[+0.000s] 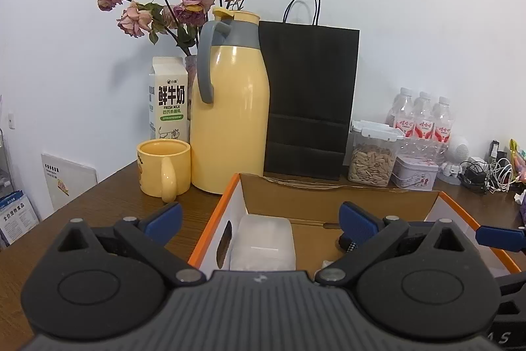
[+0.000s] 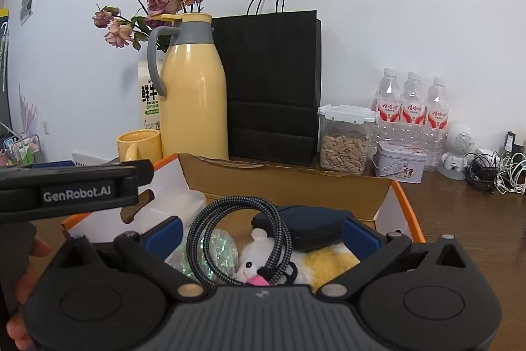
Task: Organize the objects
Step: 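Carry the cable and white cap into the box and open both grippers, then move both grippers back from the box toward the remaining table items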
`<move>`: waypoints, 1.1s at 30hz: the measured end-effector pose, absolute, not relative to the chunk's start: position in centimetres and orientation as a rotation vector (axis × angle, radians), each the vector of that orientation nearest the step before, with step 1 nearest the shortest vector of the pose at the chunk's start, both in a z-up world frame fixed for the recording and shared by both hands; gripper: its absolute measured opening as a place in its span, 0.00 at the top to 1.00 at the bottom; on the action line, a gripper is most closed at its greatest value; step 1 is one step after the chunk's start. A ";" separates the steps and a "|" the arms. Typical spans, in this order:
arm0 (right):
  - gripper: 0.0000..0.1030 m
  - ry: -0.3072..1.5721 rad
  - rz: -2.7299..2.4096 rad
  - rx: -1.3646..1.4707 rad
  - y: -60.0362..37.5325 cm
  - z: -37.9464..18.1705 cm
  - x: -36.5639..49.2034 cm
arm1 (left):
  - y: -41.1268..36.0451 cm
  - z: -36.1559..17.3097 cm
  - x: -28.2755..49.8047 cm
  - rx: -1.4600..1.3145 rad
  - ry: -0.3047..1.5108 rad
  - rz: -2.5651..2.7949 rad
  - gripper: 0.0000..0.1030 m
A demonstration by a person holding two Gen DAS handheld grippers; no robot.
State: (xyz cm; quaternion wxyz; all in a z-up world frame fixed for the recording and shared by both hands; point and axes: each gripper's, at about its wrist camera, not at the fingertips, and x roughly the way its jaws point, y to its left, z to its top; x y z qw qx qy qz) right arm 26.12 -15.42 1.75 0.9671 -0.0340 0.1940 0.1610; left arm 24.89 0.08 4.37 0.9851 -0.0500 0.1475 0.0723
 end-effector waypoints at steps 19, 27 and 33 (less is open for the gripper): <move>0.00 0.334 0.357 -0.089 -17.6 2.5 21.0 | 0.5 5.3 20.2 -0.077 0.271 0.082 0.00; 0.00 0.358 0.376 -0.105 -18.3 2.1 18.3 | 1.7 5.5 17.7 -0.060 0.304 0.088 0.00; 0.00 0.392 0.382 -0.106 -19.2 1.4 16.3 | 2.4 5.2 15.7 -0.035 0.330 0.103 0.00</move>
